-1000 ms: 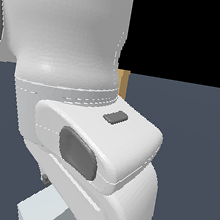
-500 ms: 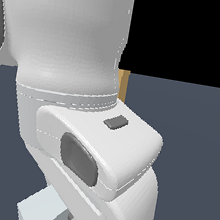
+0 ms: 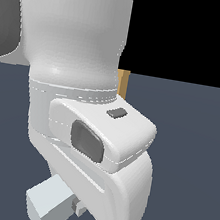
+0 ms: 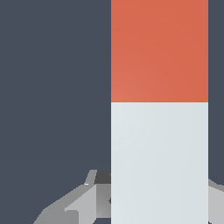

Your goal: Insert the peg into the horizontal hole in a box.

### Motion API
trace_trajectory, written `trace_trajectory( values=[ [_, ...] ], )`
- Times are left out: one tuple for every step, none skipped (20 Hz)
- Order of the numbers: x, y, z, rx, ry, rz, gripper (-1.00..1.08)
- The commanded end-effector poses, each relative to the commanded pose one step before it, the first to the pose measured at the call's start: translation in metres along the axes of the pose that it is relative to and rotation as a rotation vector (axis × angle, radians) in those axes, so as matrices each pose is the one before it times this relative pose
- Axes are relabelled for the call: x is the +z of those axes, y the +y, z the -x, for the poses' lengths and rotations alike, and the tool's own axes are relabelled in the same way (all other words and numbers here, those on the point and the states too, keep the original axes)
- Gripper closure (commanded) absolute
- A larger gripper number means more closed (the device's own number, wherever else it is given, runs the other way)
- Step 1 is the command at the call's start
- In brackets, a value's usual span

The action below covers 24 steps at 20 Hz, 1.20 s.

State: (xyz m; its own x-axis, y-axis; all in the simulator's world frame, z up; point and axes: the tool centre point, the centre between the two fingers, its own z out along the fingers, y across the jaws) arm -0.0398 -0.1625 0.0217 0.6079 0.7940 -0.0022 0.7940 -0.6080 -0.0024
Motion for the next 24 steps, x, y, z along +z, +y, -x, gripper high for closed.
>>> trace_trajectory(
  values=[
    [-0.00405,-0.00926,-0.01491,-0.03076,0.00206,0.00284,1.08],
    [-0.00139,-0.00529,-0.00708,-0.01547,-0.00001,0.00005,1.08],
    [-0.00155,-0.00592,-0.00789,-0.01727,-0.00001,0.00005,1.08],
    [-0.00172,-0.00654,-0.00872,-0.01907,-0.00002,0.00006,1.08],
    [-0.00188,-0.00717,-0.00954,-0.02087,-0.00002,0.00006,1.08],
    [-0.00204,-0.00780,-0.01037,-0.02266,-0.00002,0.00006,1.08],
    [-0.00221,-0.00844,-0.01119,-0.02445,-0.00002,0.00006,1.08],
    [-0.00237,-0.00907,-0.01201,-0.02623,-0.00003,0.00006,1.08],
    [-0.00252,-0.00964,-0.01275,-0.02783,-0.00004,0.00006,1.08],
    [-0.00244,-0.00930,-0.01231,-0.02687,-0.00005,0.00006,1.08],
    [-0.00228,-0.00868,-0.01152,-0.02508,-0.00005,0.00005,1.08],
    [-0.00213,-0.00806,-0.01074,-0.02329,-0.00003,0.00003,1.08],
    [-0.00197,-0.00744,-0.00996,-0.02147,-0.00001,0.00000,1.08],
    [-0.00182,-0.00683,-0.00918,-0.01969,0.00000,-0.00002,1.08],
    [-0.00167,-0.00623,-0.00840,-0.01797,0.00000,-0.00003,1.08],
    [-0.00151,-0.00562,-0.00759,-0.01622,0.00000,-0.00003,1.08],
    [-0.00134,-0.00500,-0.00678,-0.01445,-0.00001,-0.00002,1.08],
    [-0.00118,-0.00438,-0.00595,-0.01267,0.00000,-0.00002,1.08],
    [-0.00102,-0.00376,-0.00512,-0.01086,0.00000,-0.00003,1.08],
    [-0.00085,-0.00314,-0.00430,-0.00907,0.00001,-0.00003,1.08],
    [-0.00069,-0.00251,-0.00348,-0.00726,0.00003,-0.00005,1.08],
    [-0.00053,-0.00189,-0.00265,-0.00544,0.00005,-0.00006,1.08],
    [-0.00037,-0.00127,-0.00183,-0.00362,0.00007,-0.00008,1.08],
    [-0.00021,-0.00064,-0.00099,-0.00176,0.00010,-0.00009,1.08]
  ],
)
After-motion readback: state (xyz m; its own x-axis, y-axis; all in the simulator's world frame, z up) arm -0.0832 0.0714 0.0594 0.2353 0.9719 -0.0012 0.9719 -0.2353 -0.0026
